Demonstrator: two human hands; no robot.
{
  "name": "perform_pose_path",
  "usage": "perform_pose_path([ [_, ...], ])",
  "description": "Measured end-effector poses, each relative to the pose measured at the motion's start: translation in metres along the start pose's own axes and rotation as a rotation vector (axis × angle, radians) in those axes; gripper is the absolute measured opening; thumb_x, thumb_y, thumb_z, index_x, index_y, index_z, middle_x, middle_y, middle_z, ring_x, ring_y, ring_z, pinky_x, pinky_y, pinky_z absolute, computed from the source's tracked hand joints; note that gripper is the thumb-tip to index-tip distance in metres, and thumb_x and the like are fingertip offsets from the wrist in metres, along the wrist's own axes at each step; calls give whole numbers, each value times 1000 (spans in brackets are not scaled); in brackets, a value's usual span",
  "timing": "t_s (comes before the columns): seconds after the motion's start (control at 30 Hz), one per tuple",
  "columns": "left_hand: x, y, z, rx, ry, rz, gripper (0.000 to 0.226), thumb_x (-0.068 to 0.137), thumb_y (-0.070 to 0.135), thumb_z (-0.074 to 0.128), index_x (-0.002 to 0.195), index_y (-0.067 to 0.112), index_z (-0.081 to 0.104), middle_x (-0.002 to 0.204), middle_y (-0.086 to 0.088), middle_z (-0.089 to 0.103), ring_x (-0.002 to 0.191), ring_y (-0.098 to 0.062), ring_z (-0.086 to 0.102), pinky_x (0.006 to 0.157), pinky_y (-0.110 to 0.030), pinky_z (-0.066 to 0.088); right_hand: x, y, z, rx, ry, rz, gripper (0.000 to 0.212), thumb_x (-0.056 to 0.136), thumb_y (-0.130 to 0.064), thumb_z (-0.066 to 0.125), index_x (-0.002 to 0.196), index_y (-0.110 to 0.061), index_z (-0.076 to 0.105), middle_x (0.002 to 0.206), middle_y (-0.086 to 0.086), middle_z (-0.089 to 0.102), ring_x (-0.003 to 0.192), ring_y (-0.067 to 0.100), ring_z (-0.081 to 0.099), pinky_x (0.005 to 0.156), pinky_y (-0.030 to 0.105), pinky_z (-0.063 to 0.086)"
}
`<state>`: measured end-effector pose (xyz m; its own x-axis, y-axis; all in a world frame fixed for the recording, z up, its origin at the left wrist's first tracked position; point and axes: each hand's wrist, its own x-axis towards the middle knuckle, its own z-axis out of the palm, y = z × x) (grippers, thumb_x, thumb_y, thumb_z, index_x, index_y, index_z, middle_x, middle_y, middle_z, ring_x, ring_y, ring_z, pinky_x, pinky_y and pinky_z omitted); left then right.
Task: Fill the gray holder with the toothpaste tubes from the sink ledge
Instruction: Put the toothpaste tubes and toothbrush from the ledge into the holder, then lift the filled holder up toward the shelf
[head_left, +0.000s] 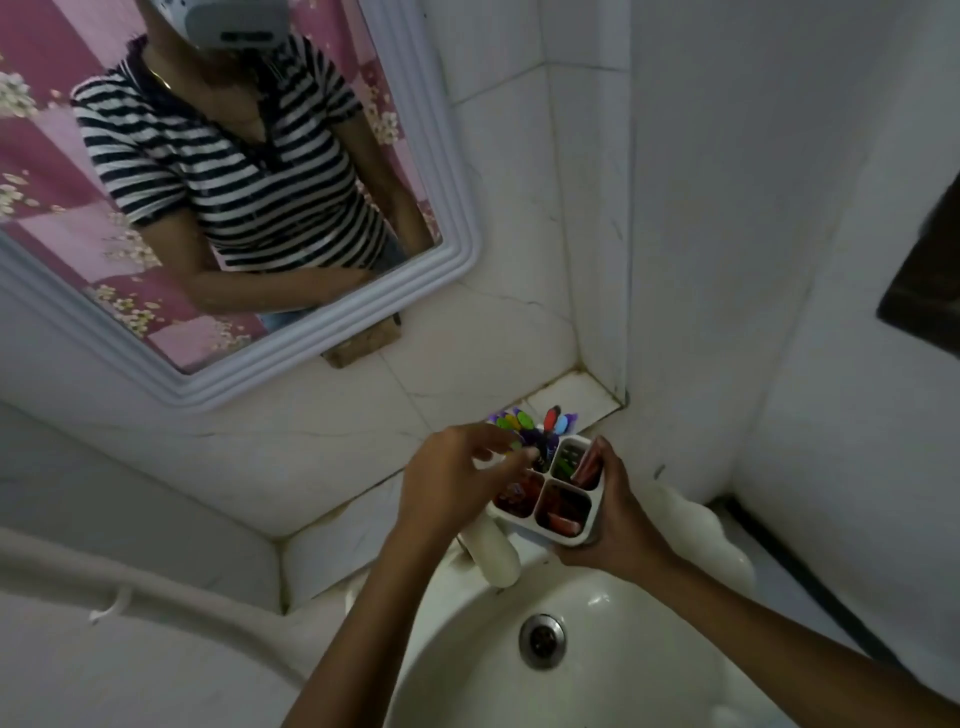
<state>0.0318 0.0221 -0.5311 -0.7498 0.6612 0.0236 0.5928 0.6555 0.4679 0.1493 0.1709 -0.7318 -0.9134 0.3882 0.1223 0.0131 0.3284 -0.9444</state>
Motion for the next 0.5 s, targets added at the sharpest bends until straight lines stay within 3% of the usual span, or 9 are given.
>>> perform_pose_path([
  [0.07,-6,-11,-9,-91,82,-74,45,78,67,60,102,33,75,99,19,74,89,1,68,76,-30,57,1,-4,-1,21,35,3,147,54,-25,106,162,-34,7,161,4,34,143,13,52,107,48,57],
  [0.17,-13,-25,-24,-153,50,-195,58,80,70,51,114,27,71,114,9,74,102,-9,67,88,-34,54,2,-23,-6,56,78,-29,152,49,-32,108,164,-31,8,161,1,36,147,15,48,110,52,54],
  [0.2,-17,-25,-30,-176,13,-230,60,83,69,47,117,26,70,121,4,71,108,-13,65,94,-35,51,4,-35,-9,74,79,-52,151,49,-25,109,163,-30,10,161,2,37,145,8,49,111,46,55],
  [0.27,-28,-13,-45,-281,-45,-245,58,90,63,43,122,22,67,129,-3,66,118,-19,60,100,-34,45,11,-72,-18,152,99,-118,146,49,-17,107,159,-31,12,160,5,38,136,-16,47,110,18,50],
  [0.33,-38,7,-64,-414,-62,-181,61,85,65,39,119,24,68,124,-1,68,117,-16,61,97,-31,47,23,-122,-30,171,132,-194,139,48,-33,102,154,-39,13,158,-4,38,130,-29,40,105,2,42],
  [0.4,-45,30,-93,-530,32,-69,51,81,64,39,106,33,70,110,12,72,107,-6,65,91,-27,50,38,-175,-44,156,183,-284,130,47,-44,95,150,-48,16,158,-12,36,136,-22,40,110,7,41],
  [0.5,-48,69,-155,-662,243,76,40,87,59,42,102,37,71,105,16,75,100,-1,69,86,-29,52,64,-256,-75,246,268,-457,132,51,-39,95,158,-38,18,160,-8,40,142,-3,49,111,16,47],
])
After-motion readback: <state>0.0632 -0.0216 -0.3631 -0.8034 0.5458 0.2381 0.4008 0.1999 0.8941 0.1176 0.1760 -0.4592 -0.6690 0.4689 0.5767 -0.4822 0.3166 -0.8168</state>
